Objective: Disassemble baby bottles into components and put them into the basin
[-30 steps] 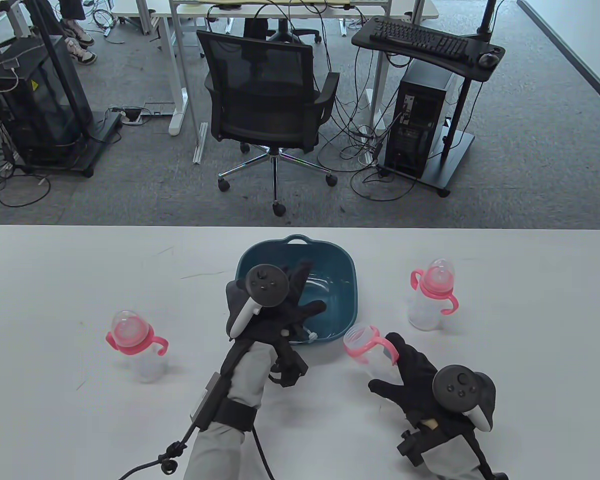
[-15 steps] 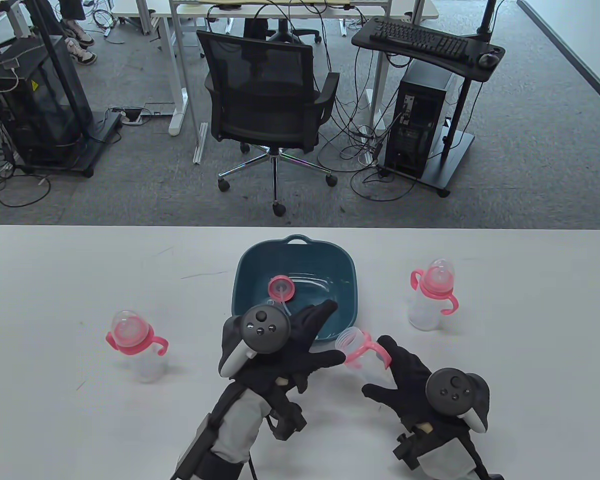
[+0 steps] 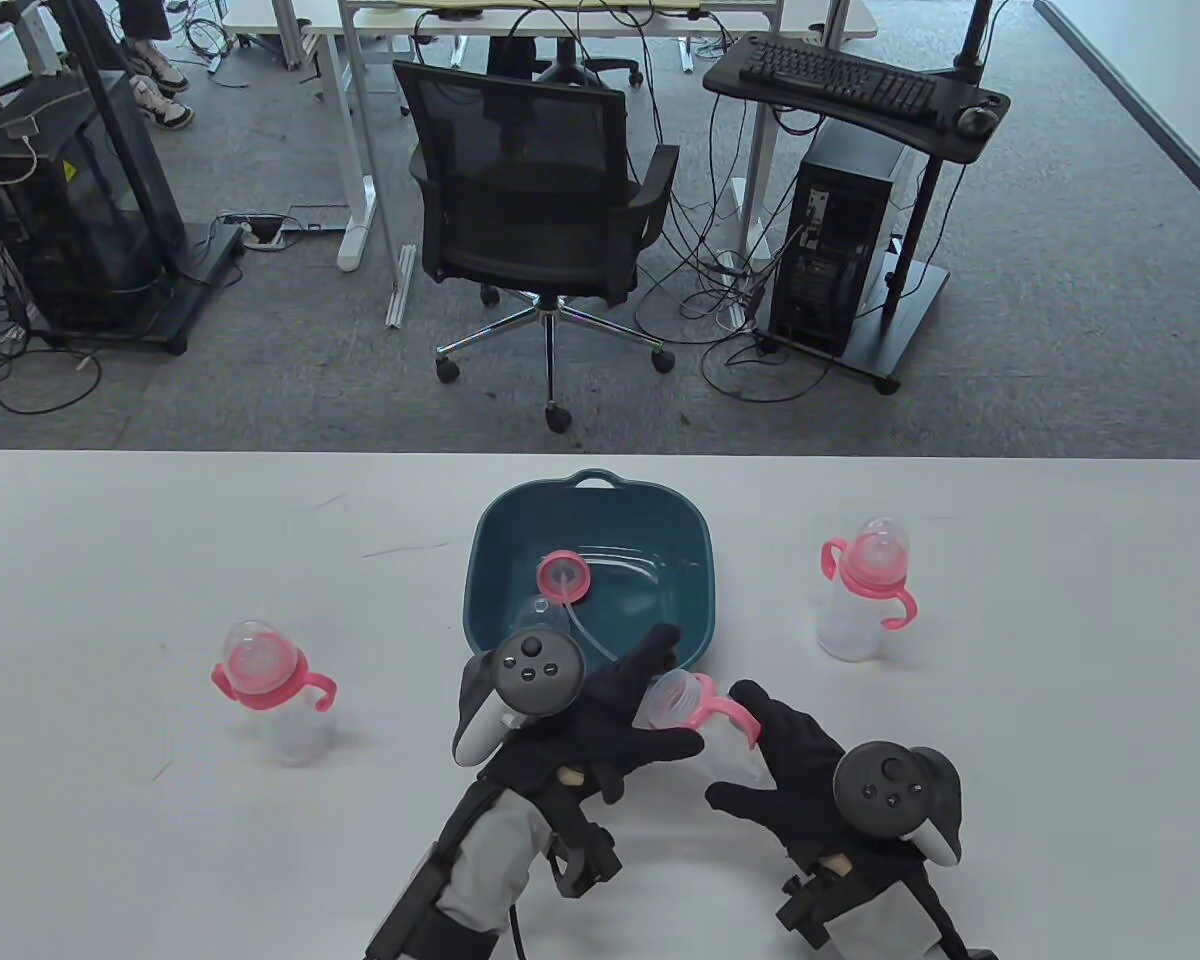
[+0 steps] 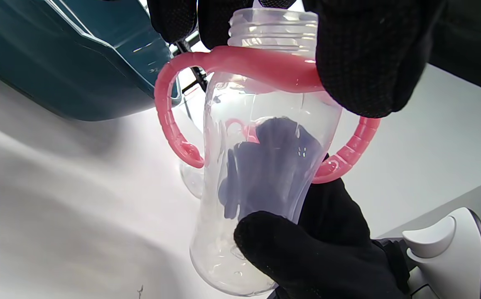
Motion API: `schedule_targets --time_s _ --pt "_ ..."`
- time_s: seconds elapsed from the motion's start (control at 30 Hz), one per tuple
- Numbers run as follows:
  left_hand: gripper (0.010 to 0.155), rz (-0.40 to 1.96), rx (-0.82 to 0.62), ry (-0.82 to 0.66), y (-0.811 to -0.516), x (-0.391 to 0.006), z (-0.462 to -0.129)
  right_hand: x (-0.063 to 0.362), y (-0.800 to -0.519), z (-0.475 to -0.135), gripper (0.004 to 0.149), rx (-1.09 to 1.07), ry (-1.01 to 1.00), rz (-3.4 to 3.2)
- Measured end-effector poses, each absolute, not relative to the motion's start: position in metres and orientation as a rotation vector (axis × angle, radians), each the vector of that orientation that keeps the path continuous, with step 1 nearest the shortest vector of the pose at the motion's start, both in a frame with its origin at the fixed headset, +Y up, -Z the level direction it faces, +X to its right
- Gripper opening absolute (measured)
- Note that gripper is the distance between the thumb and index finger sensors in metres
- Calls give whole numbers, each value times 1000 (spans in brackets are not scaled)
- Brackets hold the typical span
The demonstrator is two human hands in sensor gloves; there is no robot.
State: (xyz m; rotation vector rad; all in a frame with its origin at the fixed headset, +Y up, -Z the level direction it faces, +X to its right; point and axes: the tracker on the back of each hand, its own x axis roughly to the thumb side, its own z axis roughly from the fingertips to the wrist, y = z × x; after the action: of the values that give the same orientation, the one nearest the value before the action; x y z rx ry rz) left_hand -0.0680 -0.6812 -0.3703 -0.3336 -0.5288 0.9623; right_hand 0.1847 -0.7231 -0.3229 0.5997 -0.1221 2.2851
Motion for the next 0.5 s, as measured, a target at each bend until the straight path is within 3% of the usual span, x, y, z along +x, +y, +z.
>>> schedule_targets --time_s 0.5 --pt "93 990 -397 -555 -687 -71 -372 180 -725 -322 88 632 -100 2297"
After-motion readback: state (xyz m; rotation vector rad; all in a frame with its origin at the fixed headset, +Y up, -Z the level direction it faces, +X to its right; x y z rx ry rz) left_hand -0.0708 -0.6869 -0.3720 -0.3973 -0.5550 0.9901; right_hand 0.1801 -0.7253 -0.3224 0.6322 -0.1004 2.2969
